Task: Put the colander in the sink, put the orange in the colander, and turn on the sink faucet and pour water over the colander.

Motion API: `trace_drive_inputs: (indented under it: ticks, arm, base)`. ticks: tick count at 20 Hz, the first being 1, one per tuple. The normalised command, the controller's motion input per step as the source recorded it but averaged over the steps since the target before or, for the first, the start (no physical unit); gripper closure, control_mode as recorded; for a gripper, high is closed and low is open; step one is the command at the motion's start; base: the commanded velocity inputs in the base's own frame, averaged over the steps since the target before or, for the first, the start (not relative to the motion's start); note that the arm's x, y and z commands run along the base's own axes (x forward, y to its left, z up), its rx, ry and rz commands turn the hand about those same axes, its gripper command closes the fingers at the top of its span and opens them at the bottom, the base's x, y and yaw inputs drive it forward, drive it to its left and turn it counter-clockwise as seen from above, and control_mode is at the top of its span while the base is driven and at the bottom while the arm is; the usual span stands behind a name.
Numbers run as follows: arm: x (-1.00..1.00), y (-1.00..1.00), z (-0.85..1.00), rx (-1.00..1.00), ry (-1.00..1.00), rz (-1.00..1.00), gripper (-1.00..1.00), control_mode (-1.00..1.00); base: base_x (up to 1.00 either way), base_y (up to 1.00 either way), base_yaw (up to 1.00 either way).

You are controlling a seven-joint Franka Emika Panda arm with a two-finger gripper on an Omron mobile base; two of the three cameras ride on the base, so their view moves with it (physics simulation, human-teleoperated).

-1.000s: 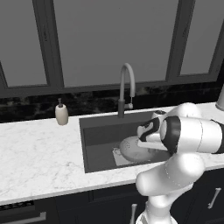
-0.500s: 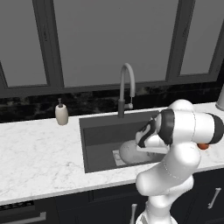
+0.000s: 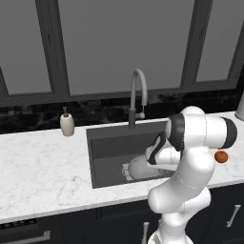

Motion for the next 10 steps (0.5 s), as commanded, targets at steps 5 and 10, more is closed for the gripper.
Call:
trace_drive_inputs:
  ticks: [5, 10]
  arm:
    - [0.26, 0.07, -0.12, 0.00, 0.00, -0.04, 1.00, -1.00]
    - [0.30, 0.03, -0.14, 0.02, 0.00, -0.01, 1.00, -1.00]
  base:
    - [0.00, 0.00, 0.00]
    - [0.00, 0.00, 0.00]
